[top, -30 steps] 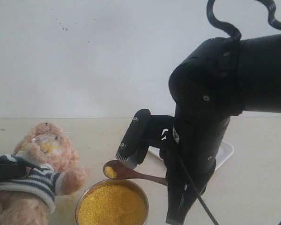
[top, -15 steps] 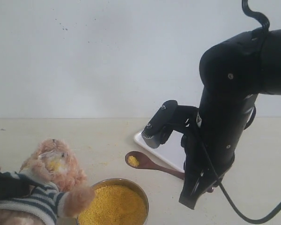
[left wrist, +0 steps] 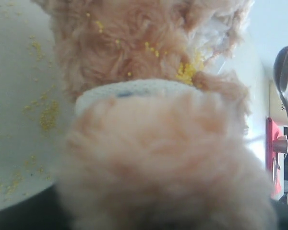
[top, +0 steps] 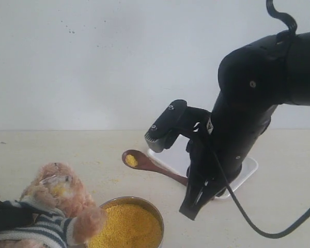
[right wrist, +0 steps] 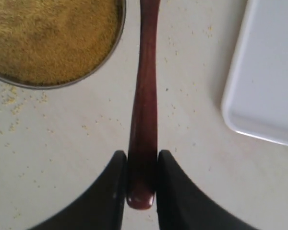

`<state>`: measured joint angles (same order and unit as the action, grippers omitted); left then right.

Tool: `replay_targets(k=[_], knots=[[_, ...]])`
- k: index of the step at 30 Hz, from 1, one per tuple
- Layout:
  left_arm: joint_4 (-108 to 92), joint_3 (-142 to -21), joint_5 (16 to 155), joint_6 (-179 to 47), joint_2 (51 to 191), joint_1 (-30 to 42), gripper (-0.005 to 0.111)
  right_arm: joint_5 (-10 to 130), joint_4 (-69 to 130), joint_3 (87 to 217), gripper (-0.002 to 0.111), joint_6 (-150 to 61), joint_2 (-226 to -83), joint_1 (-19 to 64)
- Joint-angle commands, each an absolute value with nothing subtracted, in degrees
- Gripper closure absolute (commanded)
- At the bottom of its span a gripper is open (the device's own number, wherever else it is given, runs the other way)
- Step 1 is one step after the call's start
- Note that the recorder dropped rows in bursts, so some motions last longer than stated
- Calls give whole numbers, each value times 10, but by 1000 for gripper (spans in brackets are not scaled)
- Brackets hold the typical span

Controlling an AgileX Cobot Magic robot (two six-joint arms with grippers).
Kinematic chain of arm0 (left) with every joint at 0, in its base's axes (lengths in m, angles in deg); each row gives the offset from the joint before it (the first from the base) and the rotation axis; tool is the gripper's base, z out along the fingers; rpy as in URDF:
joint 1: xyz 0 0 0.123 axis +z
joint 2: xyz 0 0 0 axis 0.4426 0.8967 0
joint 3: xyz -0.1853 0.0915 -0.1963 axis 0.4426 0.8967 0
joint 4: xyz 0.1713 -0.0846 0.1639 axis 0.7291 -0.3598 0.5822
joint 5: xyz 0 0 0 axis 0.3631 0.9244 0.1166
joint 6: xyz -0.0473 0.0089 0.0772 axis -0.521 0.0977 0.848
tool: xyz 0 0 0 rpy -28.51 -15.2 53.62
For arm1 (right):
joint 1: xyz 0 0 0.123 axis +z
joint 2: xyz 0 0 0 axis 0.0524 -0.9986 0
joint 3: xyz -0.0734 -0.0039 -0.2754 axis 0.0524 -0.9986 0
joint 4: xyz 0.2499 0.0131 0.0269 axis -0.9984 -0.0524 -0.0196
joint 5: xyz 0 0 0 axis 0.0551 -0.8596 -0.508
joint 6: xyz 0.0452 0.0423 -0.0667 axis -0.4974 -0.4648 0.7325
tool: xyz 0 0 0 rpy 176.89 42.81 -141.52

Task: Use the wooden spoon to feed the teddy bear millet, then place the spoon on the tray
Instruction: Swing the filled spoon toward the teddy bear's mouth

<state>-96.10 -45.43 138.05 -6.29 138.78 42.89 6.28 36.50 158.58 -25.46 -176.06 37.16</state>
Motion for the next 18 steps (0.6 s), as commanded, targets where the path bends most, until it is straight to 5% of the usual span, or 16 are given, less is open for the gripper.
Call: replay_targets(k=[1,18], knots=[[-975,-453,1390,-58,1386,431,103,81,355,1588,109,-244,-1753,409],[-974,-453,1390,-55,1386,431,103,238,355,1588,109,-242,-1761,462]])
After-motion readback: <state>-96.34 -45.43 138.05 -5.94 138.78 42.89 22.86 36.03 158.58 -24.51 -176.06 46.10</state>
